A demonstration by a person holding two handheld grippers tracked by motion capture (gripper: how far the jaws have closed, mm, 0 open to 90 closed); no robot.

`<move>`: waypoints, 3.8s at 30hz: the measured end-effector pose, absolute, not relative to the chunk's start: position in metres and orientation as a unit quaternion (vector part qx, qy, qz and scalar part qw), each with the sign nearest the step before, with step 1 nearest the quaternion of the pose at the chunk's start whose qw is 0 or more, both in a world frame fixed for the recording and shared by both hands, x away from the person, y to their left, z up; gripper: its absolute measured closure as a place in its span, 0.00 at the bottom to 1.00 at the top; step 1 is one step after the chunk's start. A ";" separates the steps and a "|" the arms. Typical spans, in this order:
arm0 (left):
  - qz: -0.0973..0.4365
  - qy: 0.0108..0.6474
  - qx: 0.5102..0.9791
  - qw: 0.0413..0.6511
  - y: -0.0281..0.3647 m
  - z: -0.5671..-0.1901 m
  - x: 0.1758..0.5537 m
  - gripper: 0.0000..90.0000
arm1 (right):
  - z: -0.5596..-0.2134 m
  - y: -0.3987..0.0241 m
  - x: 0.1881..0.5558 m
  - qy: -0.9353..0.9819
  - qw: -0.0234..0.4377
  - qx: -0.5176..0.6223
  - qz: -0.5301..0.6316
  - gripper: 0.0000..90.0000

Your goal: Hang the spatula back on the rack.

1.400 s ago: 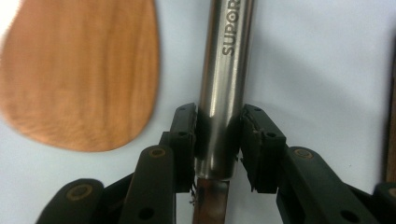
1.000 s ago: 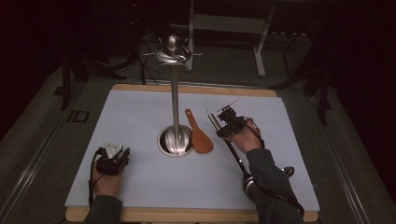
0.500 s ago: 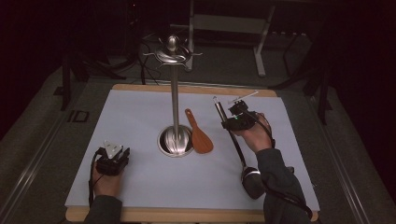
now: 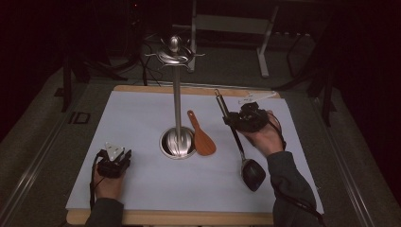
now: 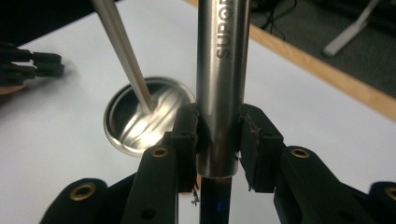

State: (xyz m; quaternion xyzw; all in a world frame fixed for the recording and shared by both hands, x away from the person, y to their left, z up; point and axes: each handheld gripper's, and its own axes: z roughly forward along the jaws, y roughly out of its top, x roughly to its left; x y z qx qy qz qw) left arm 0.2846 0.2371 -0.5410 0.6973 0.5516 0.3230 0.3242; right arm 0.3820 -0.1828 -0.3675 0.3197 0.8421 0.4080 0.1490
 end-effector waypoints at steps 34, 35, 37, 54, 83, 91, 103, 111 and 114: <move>0.323 0.552 0.697 0.325 0.237 -0.541 0.284 0.78 | -0.339 -0.153 0.350 0.794 0.169 0.222 0.540 0.77; 0.323 0.552 0.697 0.325 0.237 -0.541 0.284 0.78 | -0.339 -0.152 0.349 0.791 0.169 0.222 0.544 0.77; 0.323 0.552 0.697 0.325 0.237 -0.541 0.284 0.78 | -0.336 -0.148 0.348 0.788 0.170 0.219 0.549 0.77; 0.322 0.552 0.697 0.326 0.237 -0.541 0.285 0.78 | -0.306 -0.112 0.334 0.771 0.198 0.208 0.568 0.77; 0.322 0.550 0.699 0.323 0.237 -0.541 0.285 0.77 | -0.308 -0.104 0.340 0.772 0.191 0.207 0.569 0.74; 0.323 0.551 0.698 0.323 0.237 -0.541 0.285 0.77 | -0.306 -0.114 0.337 0.771 0.197 0.206 0.570 0.74; 0.324 0.551 0.697 0.324 0.237 -0.541 0.284 0.77 | -0.319 -0.129 0.341 0.808 0.231 0.239 0.487 0.77; 0.325 0.550 0.698 0.324 0.237 -0.541 0.284 0.77 | -0.332 -0.139 0.346 0.827 0.225 0.251 0.450 0.77; 0.327 0.550 0.695 0.327 0.237 -0.541 0.284 0.77 | -0.338 -0.143 0.346 0.831 0.226 0.254 0.441 0.76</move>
